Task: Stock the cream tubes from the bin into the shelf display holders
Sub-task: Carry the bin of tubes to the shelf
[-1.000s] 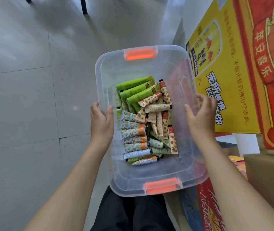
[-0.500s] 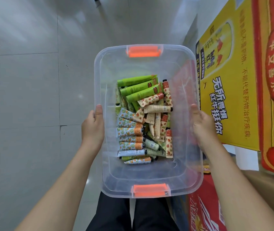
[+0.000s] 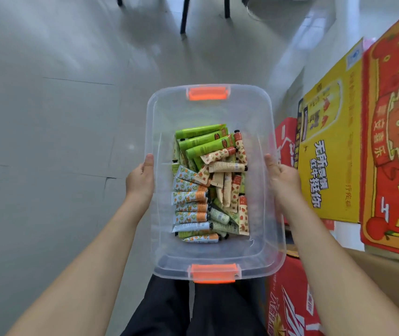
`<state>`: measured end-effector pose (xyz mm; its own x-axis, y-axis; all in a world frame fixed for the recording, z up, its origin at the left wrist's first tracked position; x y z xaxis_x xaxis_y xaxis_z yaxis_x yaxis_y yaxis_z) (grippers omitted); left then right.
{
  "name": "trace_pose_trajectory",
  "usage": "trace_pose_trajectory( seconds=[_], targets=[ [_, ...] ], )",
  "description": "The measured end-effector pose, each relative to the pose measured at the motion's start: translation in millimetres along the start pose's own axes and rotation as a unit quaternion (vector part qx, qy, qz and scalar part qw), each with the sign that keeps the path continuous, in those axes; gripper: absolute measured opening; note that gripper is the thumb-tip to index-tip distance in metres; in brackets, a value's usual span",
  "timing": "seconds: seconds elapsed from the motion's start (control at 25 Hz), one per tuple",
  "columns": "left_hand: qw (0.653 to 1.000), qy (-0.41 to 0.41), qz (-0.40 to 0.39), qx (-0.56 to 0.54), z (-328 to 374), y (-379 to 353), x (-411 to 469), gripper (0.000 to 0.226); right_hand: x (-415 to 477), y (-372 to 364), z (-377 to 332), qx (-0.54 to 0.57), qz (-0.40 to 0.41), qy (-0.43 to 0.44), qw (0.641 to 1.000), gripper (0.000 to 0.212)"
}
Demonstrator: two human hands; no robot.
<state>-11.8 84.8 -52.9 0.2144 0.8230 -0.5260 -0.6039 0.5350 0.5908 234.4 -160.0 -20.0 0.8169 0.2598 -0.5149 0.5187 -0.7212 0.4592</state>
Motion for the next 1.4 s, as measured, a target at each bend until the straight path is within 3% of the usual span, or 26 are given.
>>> trace_pose_trajectory(
  seconds=[0.2, 0.36, 0.52, 0.76, 1.04, 1.24, 1.4],
  targets=[
    [0.996, 0.025, 0.078, -0.027, -38, 110, -30, 0.057, -59, -68, -54, -0.024, -0.075, 0.035, 0.996, 0.057],
    [0.983, 0.070, 0.153, -0.076, -101, 218, -59, 0.059, -133, -151, -106, -0.031, -0.147, 0.081, 0.985, 0.071],
    [0.965, 0.086, 0.223, -0.110, -184, 331, -91, 0.065, -226, -249, -141, -0.073, -0.199, 0.142, 0.967, 0.057],
    [0.930, 0.130, 0.306, -0.157, -327, 480, -149, 0.054, -374, -406, -167, -0.094, -0.295, 0.209, 0.928, 0.054],
    [0.861, 0.227, 0.403, -0.210, -485, 605, -237, 0.050, -552, -581, -181, -0.164, -0.426, 0.267, 0.849, 0.054],
    [0.808, 0.285, 0.455, -0.244, -586, 673, -286, 0.049, -677, -703, -179, -0.226, -0.502, 0.318, 0.772, 0.055],
    [0.745, 0.342, 0.503, -0.275, -663, 725, -314, 0.051, -774, -807, -167, -0.264, -0.562, 0.334, 0.709, 0.054]
  ],
)
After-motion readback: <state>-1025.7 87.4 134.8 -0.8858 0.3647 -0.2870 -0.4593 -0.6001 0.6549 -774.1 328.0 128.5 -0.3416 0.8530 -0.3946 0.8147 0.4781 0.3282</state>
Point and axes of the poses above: each hand's wrist, its own x-axis towards the middle knuckle, its own y-axis out of the back of the hand, z = x × y, the point moved 8 cm from there along x, towards the middle knuckle, and after that the axes turned 6 degrees about x, right-handed, at the moved point
